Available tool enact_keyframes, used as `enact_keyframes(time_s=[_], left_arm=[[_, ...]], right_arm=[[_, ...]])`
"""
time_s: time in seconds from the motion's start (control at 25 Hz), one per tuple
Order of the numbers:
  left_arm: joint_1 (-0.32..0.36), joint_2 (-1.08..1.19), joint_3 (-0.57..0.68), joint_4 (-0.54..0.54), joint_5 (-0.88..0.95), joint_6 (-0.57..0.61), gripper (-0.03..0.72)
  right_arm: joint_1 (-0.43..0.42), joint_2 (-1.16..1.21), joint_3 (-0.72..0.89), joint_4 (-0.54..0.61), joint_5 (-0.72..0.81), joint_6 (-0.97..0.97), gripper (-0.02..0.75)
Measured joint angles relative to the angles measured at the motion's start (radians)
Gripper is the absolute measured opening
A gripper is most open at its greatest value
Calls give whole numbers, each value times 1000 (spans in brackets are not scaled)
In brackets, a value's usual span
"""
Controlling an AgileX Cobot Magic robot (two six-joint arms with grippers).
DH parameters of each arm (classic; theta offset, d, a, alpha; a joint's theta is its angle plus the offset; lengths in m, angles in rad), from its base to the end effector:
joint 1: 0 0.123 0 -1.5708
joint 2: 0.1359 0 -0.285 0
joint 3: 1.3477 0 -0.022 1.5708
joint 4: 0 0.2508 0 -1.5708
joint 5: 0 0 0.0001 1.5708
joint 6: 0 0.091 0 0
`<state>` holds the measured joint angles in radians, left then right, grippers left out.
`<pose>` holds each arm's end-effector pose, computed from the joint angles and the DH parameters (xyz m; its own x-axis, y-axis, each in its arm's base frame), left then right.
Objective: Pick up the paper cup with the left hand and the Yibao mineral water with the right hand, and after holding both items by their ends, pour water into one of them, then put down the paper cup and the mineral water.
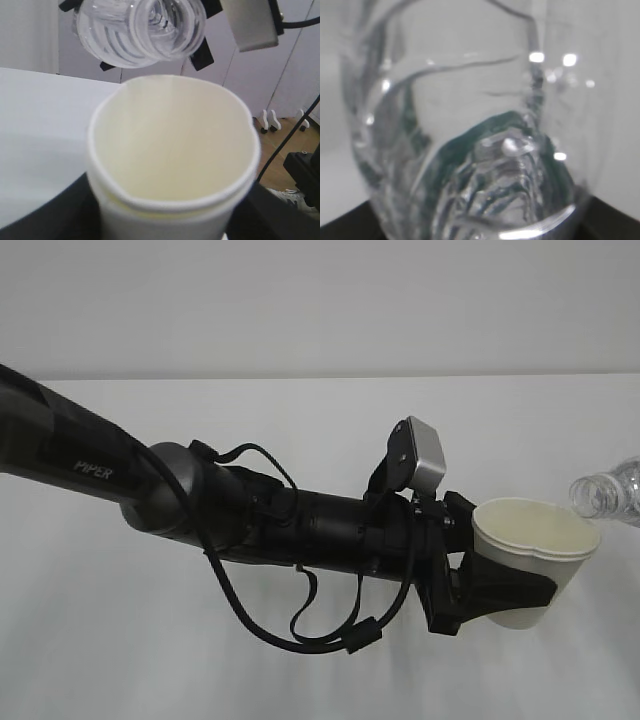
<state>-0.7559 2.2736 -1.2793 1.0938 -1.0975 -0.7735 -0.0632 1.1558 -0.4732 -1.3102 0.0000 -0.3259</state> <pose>0.2699 -0.3532 0.1196 -0.1774 0.1246 -0.9762 0.9786 -0.0823 -0.1884 0.2164 -0.0138 0.2235 -0.0265 -0.9982 0.0540 -0.5627 -0.0298 -0.8262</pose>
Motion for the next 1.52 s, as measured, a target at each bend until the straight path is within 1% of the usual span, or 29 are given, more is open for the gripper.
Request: enact_keyframes(time_s=[0.48, 0.68, 0.76, 1.52], left_arm=[[0, 0, 0, -2, 0, 0, 461], [0, 0, 0, -2, 0, 0, 461], [0, 0, 0, -2, 0, -2, 461], [0, 0, 0, -2, 0, -2, 461]], right_arm=[[0, 0, -16, -17, 0, 0, 456], [55, 0, -16, -24, 53, 0, 455], [64, 0, -16, -24, 55, 2, 455], [67, 0, -16, -64, 66, 19, 456]])
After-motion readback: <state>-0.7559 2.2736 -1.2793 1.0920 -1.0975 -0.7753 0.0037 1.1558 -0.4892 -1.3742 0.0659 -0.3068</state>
